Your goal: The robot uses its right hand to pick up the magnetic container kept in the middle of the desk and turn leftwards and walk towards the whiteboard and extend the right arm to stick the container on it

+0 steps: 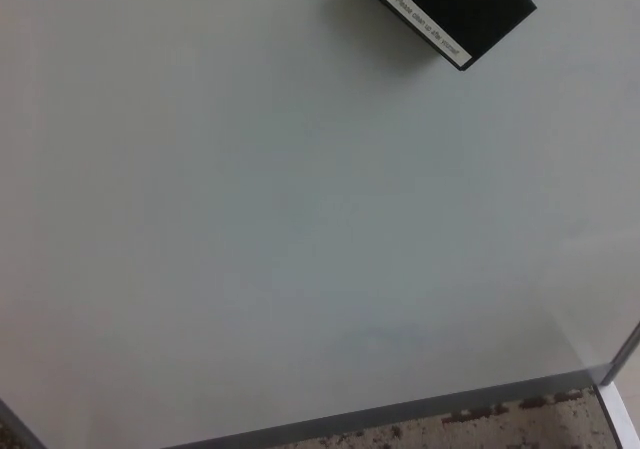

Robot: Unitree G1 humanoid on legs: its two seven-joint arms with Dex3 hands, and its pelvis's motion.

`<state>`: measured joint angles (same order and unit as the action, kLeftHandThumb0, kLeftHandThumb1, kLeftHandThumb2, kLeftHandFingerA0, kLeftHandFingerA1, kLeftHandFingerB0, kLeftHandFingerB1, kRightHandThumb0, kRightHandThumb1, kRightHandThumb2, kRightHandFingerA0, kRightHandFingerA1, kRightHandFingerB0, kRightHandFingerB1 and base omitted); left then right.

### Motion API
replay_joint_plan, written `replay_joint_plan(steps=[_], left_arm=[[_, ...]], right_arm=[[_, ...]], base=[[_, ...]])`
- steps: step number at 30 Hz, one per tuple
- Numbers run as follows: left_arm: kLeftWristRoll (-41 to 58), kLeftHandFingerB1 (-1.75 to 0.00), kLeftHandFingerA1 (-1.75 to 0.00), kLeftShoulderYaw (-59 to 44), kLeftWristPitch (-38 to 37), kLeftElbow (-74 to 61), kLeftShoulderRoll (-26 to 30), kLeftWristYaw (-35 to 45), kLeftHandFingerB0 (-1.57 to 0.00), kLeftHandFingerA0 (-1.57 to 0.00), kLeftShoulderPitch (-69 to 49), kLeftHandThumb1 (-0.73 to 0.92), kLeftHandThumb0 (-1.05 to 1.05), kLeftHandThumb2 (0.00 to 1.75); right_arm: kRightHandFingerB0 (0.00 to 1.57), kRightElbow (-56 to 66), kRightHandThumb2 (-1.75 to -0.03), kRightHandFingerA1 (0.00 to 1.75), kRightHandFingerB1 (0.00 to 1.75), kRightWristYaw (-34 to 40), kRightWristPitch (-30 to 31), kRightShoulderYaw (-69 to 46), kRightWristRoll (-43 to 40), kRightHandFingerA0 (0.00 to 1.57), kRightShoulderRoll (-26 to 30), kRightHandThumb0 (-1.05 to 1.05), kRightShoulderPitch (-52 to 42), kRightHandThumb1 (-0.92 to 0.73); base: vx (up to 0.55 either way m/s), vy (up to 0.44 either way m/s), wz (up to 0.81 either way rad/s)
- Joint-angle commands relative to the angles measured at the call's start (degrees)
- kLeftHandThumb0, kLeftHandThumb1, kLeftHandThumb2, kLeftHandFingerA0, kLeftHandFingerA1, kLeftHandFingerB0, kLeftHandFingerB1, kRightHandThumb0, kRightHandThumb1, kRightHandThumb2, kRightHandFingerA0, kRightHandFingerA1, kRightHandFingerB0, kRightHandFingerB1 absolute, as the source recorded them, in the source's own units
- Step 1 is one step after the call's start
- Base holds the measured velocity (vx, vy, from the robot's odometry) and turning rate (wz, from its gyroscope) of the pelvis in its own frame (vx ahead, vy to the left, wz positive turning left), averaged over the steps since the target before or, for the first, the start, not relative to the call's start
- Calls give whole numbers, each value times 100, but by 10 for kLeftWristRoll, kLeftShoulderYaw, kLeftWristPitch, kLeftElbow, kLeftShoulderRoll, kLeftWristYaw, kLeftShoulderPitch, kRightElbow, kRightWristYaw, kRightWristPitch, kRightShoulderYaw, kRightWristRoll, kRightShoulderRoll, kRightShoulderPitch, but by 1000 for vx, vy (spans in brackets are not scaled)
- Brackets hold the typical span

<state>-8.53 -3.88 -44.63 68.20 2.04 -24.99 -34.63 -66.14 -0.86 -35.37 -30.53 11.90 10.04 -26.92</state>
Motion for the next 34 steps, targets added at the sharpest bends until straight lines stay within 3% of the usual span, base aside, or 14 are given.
replay_joint_plan(steps=[1, 2, 3, 5, 6, 7, 12, 13, 14, 17, 19, 20, 21, 34], left_arm=[[0, -91, -98, -5, 22, -26, 7, -19, -87, -93, -13, 62, 1, 111], [2, -91, -98, -6, 25, -27, 7, -20, -87, -93, -10, 62, 1, 111], [8, -88, -94, -11, 28, -14, 7, -13, -88, -91, -1, 71, 8, 82], [5, -86, -94, -9, 38, -1, 7, -15, -88, -92, 7, 70, 6, 81], [3, -87, -98, -8, 40, 3, 6, -15, -90, -95, 10, 68, 5, 84], [5, -87, -100, -8, 33, 3, 2, -9, -88, -94, 7, 65, 4, 90], [-15, -89, -97, 6, 0, 5, 2, -25, -89, -88, 6, 63, 5, 84], [-8, -93, -96, 4, 7, 0, -2, -19, -90, -90, 5, 54, 3, 108], [-6, -90, -102, 4, 12, -4, -3, -17, -88, -88, 5, 65, -1, 84], [7, -90, -98, -3, 12, -7, -6, -9, -89, -89, 10, 65, 0, 83], [-2, -91, -98, 3, 14, -9, 3, -9, -89, -88, 16, 66, 0, 87], [9, -93, -98, -4, 12, -7, 1, 3, -90, -92, 20, 56, 1, 109], [11, -94, -99, -6, 11, -7, 0, 4, -92, -95, 22, 57, 2, 111], [47, -108, -120, -35, -9, -32, -34, 44, -95, -101, 7, 61, 5, 116]], right_arm=[[87, -15, -95, 94, 60, 28, -49, 8, -46, 105, 7, -5, 4, -62], [87, -15, -95, 94, 60, 22, -51, 6, -57, 105, 6, -5, 8, -62], [89, -18, -102, 95, 63, 17, -56, -2, -73, 107, 3, -7, 14, -57], [89, -22, -103, 93, 60, 11, -54, -6, -87, 107, 1, -5, 17, -57], [77, -24, -112, 99, 77, 13, -54, -3, -87, 103, 2, -3, 16, -53], [88, -26, -96, 91, 58, 23, -57, 9, -76, 108, 7, -3, 12, -62], [88, -33, -97, 92, 60, 24, -59, 24, -85, 110, 10, -4, 16, -61], [88, -29, -101, 94, 62, 18, -63, 25, -90, 109, 10, -6, 15, -58], [88, -28, -99, 94, 61, 18, -64, 26, -92, 110, 11, -6, 15, -60], [87, -24, -99, 94, 62, 18, -64, 36, -93, 108, 16, -6, 15, -61], [88, -27, -91, 92, 61, 20, -62, 40, -95, 107, 14, -6, 19, -63], [89, -27, -93, 90, 59, 21, -63, 42, -97, 106, 14, -5, 19, -63], [91, -28, -90, 92, 61, 18, -59, 40, -104, 108, 12, -6, 20, -64], [88, -16, -104, 97, 64, 32, -78, 70, -106, 107, 7, -6, 8, -61]], base=[[0, 0, 0], [0, 0, 0], [0, 0, 0], [0, 0, 0], [0, 0, 0], [0, 0, 0], [0, 0, 0], [0, 0, 0], [0, 0, 0], [0, 0, 0], [0, 0, 0], [0, 0, 0], [0, 0, 0], [0, 0, 0]])
